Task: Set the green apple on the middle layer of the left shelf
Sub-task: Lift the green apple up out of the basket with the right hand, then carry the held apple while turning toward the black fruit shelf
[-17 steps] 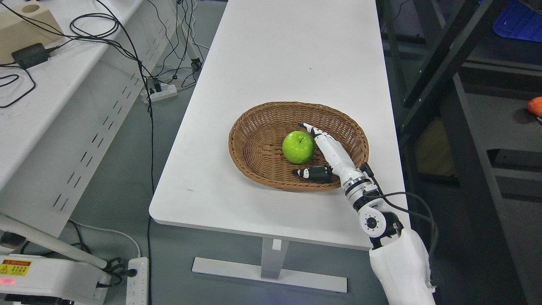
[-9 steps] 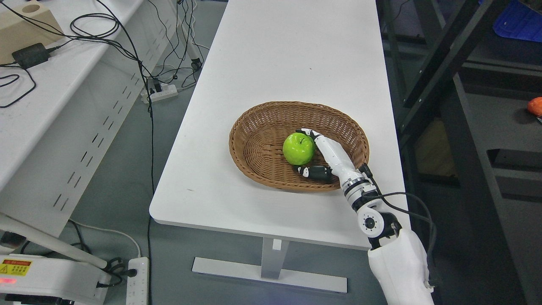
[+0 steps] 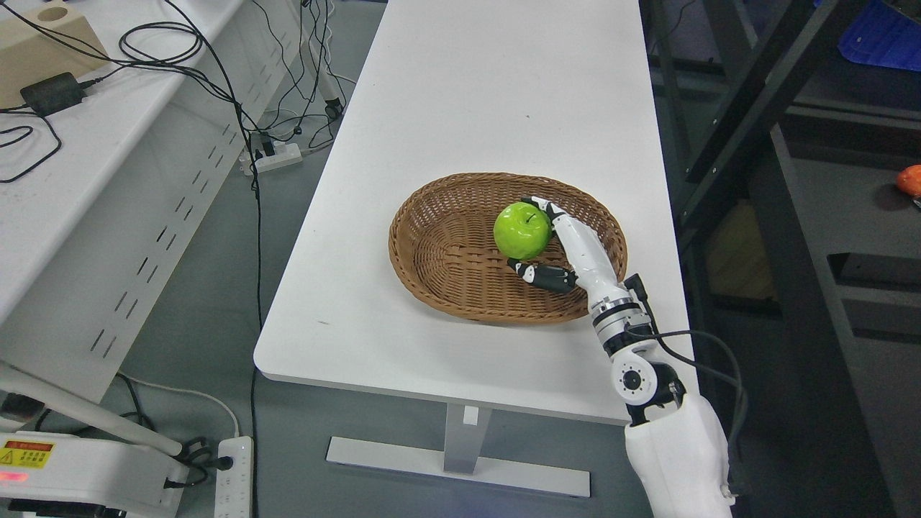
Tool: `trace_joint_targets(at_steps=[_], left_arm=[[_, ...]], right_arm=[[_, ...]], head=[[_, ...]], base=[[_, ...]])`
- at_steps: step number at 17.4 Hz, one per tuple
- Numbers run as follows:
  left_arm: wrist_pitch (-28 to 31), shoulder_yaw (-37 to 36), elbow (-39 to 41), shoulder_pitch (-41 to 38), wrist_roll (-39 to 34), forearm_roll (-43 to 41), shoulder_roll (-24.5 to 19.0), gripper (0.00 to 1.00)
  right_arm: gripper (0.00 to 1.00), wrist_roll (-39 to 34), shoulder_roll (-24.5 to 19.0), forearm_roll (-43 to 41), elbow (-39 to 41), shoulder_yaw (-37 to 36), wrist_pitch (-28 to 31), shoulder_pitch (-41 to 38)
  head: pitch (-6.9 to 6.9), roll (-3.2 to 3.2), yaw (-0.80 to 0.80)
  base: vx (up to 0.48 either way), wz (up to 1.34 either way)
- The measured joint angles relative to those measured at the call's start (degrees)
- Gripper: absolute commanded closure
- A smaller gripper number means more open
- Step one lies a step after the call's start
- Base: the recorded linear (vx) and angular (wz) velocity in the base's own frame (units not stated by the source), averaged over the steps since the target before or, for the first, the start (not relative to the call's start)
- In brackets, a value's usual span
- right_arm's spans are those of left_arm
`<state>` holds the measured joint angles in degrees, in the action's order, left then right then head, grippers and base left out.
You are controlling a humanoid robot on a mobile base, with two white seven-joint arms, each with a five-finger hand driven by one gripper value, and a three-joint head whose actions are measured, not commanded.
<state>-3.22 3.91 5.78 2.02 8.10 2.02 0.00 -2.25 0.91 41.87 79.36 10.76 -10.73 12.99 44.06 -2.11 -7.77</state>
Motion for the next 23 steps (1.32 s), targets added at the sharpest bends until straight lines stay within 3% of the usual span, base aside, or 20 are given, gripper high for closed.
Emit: trace_joint_targets(at_steps=[7,23], left_arm=[[0.0,0.03,0.0,0.0,0.0,0.0,0.0,0.0],[0.0,-0.03,-0.01,0.0,0.0,0.0,0.0,0.0]], right_arm=[[1.0,11.73,-0.46,-1.35,8.25,-2.42,-1.52,-4.48],[1.0,14.74,-0.82,-7.21,17.21,-7.41,-4.42,-16.56]], head=[[0.0,0.0,0.0],[0.0,0.0,0.0]], base=[[0.0,0.0],[-0.044,-0.01]])
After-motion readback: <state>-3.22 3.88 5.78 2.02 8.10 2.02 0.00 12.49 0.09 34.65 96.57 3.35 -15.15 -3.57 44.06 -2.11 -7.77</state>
